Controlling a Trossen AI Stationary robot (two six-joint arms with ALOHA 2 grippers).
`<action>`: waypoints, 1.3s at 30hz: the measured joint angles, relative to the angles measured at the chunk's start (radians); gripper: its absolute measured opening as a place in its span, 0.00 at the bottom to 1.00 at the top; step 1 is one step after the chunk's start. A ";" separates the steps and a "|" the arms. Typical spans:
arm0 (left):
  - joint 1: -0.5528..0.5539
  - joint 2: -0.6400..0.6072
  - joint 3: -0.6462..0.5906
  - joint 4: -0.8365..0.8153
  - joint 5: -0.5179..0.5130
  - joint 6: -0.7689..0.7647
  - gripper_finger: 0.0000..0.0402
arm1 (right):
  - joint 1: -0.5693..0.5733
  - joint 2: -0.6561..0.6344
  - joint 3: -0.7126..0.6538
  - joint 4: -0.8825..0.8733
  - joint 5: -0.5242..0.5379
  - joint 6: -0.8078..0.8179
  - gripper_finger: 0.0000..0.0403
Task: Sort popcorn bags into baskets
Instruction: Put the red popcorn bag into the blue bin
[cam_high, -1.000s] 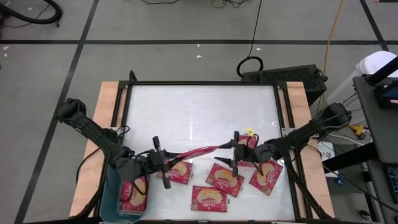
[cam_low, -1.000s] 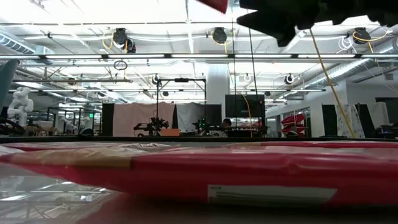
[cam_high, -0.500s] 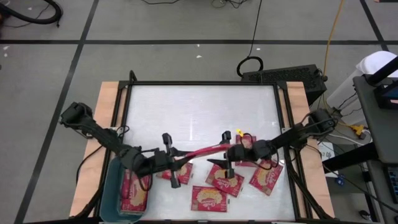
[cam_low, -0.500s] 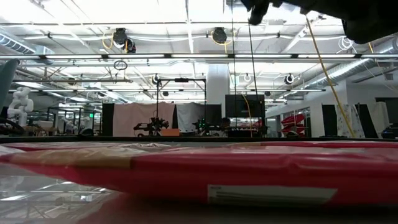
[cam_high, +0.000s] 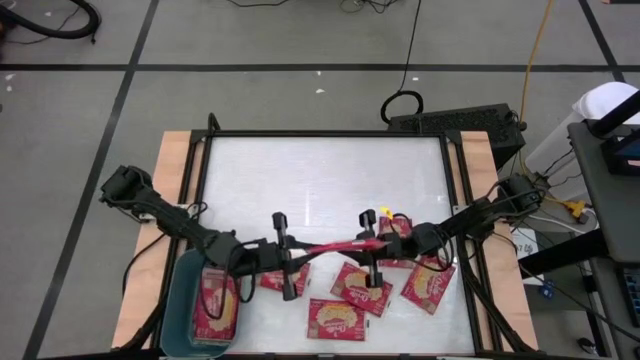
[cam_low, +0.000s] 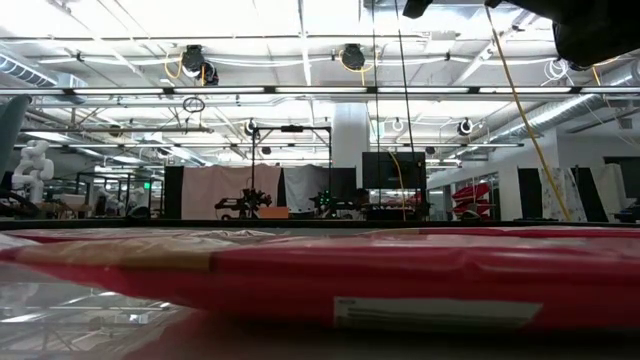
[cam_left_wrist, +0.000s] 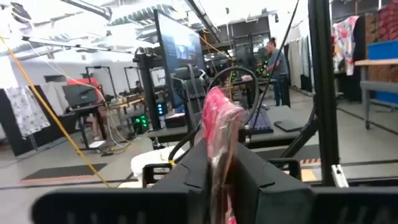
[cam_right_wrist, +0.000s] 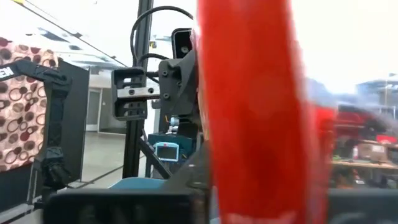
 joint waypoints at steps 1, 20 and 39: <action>-0.004 0.000 0.000 0.000 -0.012 0.008 0.16 | 0.000 0.000 0.000 -0.002 0.000 0.001 0.03; -0.148 -0.270 0.000 -0.690 -0.237 -0.477 0.53 | -0.003 0.000 -0.001 -0.390 0.084 0.307 0.03; 0.158 -0.057 0.000 -0.787 0.231 -0.666 0.68 | -0.003 0.000 0.000 -0.651 0.053 0.561 0.02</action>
